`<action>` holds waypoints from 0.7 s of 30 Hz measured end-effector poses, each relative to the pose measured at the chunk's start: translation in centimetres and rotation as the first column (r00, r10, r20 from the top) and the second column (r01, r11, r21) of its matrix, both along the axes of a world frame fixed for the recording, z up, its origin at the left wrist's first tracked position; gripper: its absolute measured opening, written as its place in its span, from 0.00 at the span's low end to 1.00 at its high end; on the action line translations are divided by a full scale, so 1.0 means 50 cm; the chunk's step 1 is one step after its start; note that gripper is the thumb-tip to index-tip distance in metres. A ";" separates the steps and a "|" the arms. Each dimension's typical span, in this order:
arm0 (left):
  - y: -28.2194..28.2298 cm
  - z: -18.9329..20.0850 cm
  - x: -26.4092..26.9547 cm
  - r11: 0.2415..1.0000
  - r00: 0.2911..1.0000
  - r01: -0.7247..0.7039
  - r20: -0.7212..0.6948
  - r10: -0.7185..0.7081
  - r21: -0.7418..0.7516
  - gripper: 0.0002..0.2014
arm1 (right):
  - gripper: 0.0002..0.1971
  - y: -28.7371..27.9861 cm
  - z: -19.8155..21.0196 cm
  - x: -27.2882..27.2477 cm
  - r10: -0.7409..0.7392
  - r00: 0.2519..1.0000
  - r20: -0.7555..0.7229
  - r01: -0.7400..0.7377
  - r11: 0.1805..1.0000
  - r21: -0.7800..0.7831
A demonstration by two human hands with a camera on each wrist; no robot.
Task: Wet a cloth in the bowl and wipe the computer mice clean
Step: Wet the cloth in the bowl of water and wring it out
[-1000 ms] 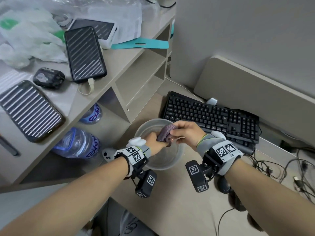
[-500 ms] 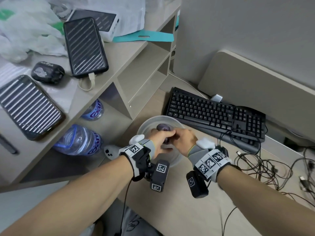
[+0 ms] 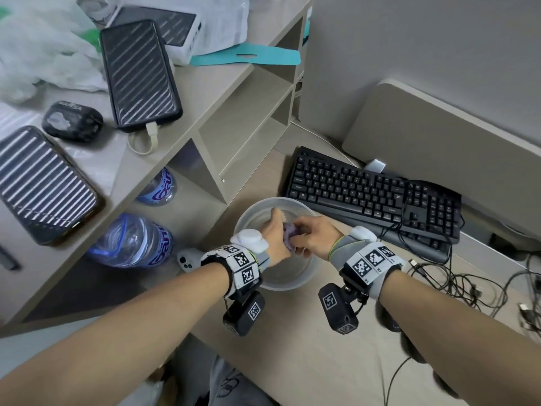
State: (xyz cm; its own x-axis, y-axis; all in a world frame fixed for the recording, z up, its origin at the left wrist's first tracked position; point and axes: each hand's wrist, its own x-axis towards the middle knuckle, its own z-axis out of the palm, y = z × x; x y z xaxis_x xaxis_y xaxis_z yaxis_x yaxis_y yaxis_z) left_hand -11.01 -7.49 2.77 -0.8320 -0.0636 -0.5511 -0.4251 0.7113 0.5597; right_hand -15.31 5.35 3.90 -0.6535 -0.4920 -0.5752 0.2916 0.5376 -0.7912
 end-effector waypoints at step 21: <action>-0.021 0.001 -0.045 0.654 0.758 0.589 0.044 -0.651 -0.475 0.17 | 0.10 0.013 -0.002 -0.049 0.225 0.945 0.238 -0.239 0.971 0.031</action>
State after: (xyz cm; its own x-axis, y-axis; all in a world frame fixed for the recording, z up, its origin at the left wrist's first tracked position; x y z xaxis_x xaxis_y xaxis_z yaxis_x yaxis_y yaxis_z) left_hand -13.27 -8.54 2.84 -0.8228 0.2871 -0.4904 0.2533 0.9578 0.1358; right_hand -17.73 6.02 3.82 -0.3709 -0.5746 -0.7296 0.3244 0.6559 -0.6816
